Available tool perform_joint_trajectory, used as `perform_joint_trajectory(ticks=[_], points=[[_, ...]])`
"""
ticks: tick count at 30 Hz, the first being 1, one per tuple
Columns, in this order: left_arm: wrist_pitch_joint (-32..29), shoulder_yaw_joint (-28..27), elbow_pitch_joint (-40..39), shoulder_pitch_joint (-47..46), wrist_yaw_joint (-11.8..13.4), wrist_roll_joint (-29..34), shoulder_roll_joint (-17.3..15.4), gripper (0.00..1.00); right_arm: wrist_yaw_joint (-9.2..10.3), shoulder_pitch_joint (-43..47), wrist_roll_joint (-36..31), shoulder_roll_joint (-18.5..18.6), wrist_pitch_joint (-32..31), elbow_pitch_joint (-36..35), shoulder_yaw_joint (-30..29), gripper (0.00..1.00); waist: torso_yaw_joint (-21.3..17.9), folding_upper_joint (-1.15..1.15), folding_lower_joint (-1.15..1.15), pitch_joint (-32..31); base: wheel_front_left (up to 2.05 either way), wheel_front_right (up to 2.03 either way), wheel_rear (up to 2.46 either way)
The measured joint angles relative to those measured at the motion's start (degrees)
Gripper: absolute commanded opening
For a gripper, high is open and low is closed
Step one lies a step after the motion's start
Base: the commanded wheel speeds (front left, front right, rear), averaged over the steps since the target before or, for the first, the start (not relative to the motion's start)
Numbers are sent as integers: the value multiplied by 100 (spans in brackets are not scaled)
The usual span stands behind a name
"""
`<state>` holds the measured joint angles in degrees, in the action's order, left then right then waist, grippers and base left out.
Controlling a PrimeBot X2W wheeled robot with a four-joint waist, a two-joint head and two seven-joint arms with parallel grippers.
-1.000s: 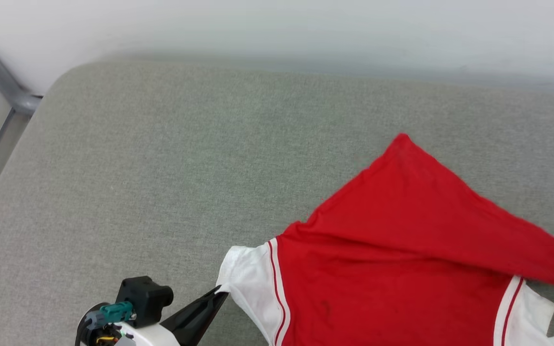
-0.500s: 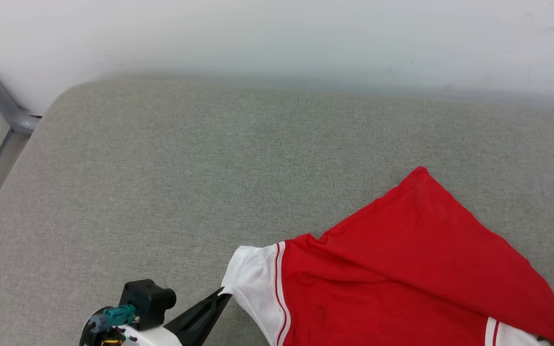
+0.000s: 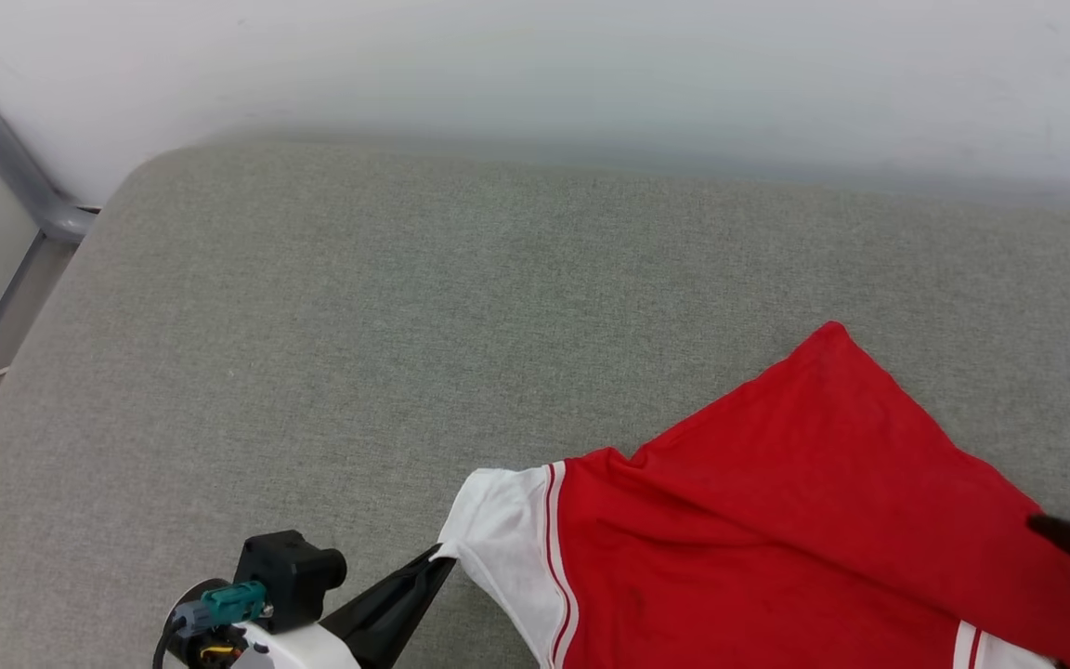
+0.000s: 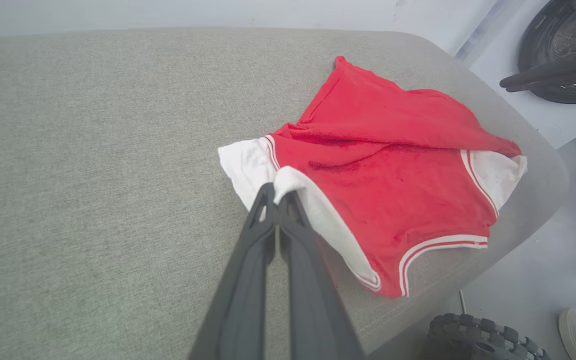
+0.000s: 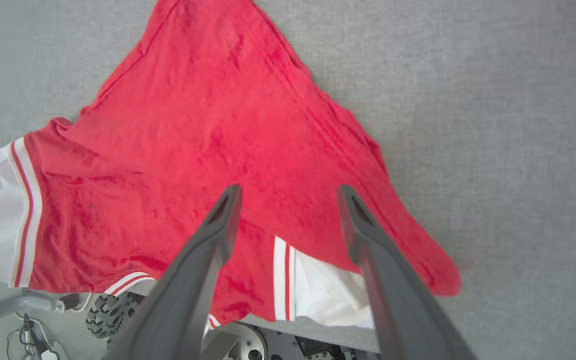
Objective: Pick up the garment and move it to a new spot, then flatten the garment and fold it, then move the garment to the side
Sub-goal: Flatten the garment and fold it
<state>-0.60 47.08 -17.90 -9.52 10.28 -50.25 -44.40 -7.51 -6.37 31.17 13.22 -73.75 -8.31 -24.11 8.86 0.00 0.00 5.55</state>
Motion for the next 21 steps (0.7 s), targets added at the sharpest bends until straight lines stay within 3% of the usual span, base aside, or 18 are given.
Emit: perform_joint_trajectory(ticks=[9,21], points=[[-25,26,-211,-183,-7,144,27,0,0,-1152,-199,-43,-444,-244,818,100,238,0,1,408,0,0,0],[-18,78,-225,-491,-171,267,209,0,0,-2741,-948,144,-385,1062,1211,100,836,0,1,1289,0,0,0]])
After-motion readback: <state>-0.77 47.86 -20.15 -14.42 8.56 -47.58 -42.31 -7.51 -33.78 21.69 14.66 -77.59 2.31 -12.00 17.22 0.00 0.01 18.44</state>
